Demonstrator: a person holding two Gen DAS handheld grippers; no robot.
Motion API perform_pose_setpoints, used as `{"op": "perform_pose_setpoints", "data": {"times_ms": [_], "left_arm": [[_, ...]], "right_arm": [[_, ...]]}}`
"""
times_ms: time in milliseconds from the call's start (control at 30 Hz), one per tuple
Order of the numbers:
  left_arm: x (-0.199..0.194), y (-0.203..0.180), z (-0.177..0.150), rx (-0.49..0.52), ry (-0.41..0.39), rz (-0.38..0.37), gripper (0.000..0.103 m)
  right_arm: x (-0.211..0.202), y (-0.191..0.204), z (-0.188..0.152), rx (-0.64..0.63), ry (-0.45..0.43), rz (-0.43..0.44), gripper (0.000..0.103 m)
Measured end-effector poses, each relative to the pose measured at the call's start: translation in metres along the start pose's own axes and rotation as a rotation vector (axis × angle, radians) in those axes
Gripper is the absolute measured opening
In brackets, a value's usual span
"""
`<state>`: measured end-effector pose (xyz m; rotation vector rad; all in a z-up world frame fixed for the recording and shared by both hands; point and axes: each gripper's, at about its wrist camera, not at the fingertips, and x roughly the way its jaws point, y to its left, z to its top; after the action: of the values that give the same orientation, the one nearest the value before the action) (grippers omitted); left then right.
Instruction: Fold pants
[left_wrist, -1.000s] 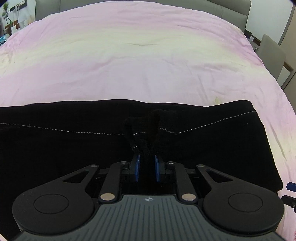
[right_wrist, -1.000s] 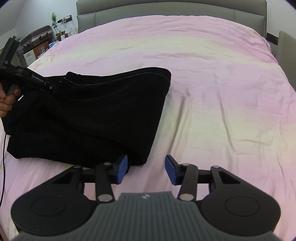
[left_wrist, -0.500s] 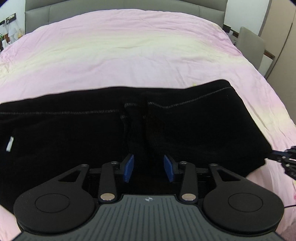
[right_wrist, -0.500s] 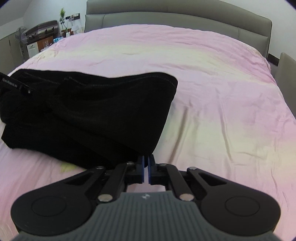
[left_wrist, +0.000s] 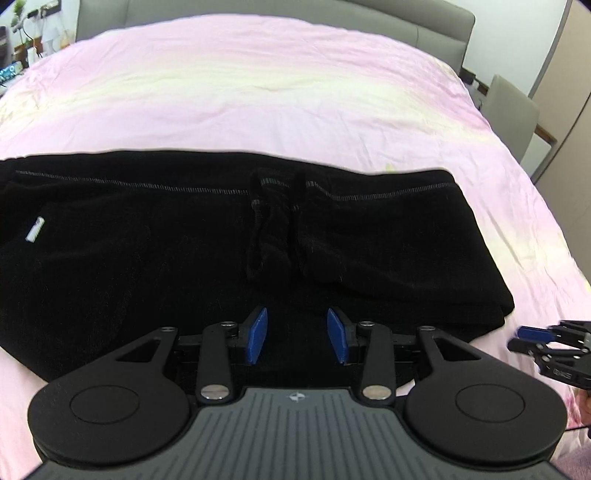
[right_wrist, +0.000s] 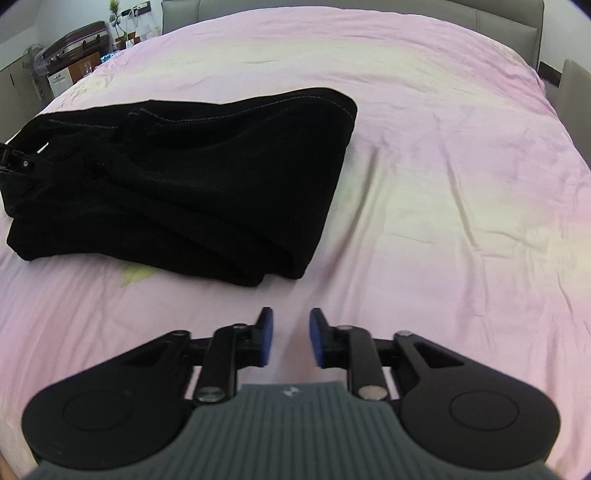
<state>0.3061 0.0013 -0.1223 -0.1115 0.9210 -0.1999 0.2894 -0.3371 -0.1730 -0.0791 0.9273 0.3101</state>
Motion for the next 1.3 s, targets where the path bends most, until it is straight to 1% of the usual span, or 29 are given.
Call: {"op": "perform_pose_setpoints", "data": {"times_ms": [167, 233, 267, 300, 367, 433, 533, 600, 667, 700, 733, 767, 800, 833, 867, 900, 967, 1067, 1100, 1200, 1300], "left_arm": [[0.01, -0.005, 0.015, -0.036, -0.039, -0.013, 0.045], [0.02, -0.006, 0.026, -0.059, -0.05, -0.039, 0.045], [0.026, -0.007, 0.032, -0.063, -0.047, -0.05, 0.046], [0.034, -0.008, 0.037, -0.063, -0.03, -0.05, 0.049], [0.054, -0.007, 0.047, -0.091, 0.03, -0.025, 0.049], [0.075, -0.003, 0.051, -0.139, 0.104, -0.044, 0.049], [0.094, 0.001, 0.051, -0.21, 0.15, -0.086, 0.049], [0.106, 0.001, 0.051, -0.225, 0.171, -0.08, 0.05], [0.115, 0.001, 0.05, -0.239, 0.179, -0.074, 0.048], [0.115, 0.0, 0.05, -0.242, 0.176, -0.063, 0.033], [0.112, -0.002, 0.051, -0.245, 0.164, -0.044, 0.026], [0.107, -0.003, 0.051, -0.248, 0.142, -0.04, 0.023], [0.098, -0.004, 0.052, -0.235, 0.108, -0.043, 0.018], [0.087, -0.007, 0.052, -0.208, 0.067, -0.049, 0.015], [0.075, -0.007, 0.053, -0.184, 0.034, -0.056, 0.015], [0.067, -0.006, 0.055, -0.176, 0.022, -0.046, 0.015], [0.061, 0.002, 0.056, -0.154, 0.033, -0.021, 0.015], [0.075, 0.013, 0.049, -0.151, 0.086, 0.018, 0.015], [0.08, 0.014, 0.046, -0.147, 0.093, 0.019, 0.015], [0.09, 0.016, 0.042, -0.157, 0.08, 0.013, 0.018], [0.095, 0.019, 0.042, -0.138, 0.091, 0.012, 0.025]], "right_arm": [[-0.011, -0.032, 0.021, 0.21, -0.047, 0.037, 0.044], [-0.01, -0.037, 0.033, 0.24, -0.059, 0.037, 0.045], [-0.009, -0.036, 0.038, 0.235, -0.064, 0.023, 0.048], [-0.007, -0.035, 0.042, 0.227, -0.071, 0.008, 0.05], [-0.004, -0.033, 0.046, 0.225, -0.082, -0.01, 0.054], [-0.001, -0.031, 0.045, 0.238, -0.091, -0.004, 0.055], [0.004, -0.027, 0.042, 0.229, -0.087, -0.005, 0.055], [0.008, -0.024, 0.04, 0.207, -0.089, -0.012, 0.056], [0.01, -0.024, 0.04, 0.192, -0.091, -0.016, 0.056], [0.011, -0.025, 0.041, 0.187, -0.092, -0.017, 0.056], [0.012, -0.025, 0.042, 0.182, -0.093, -0.017, 0.056], [0.013, -0.025, 0.043, 0.175, -0.093, -0.017, 0.057], [0.013, -0.024, 0.043, 0.168, -0.094, -0.019, 0.06], [0.012, -0.024, 0.043, 0.163, -0.096, -0.022, 0.062], [0.011, -0.026, 0.043, 0.159, -0.096, -0.023, 0.063], [0.01, -0.027, 0.043, 0.159, -0.095, -0.021, 0.063], [0.011, -0.03, 0.045, 0.165, -0.088, -0.016, 0.063], [0.019, -0.036, 0.05, 0.201, -0.069, 0.023, 0.063], [0.021, -0.037, 0.053, 0.224, -0.065, 0.042, 0.063], [0.029, -0.044, 0.061, 0.309, -0.06, 0.103, 0.063], [0.039, -0.051, 0.07, 0.386, -0.057, 0.154, 0.062]]}}
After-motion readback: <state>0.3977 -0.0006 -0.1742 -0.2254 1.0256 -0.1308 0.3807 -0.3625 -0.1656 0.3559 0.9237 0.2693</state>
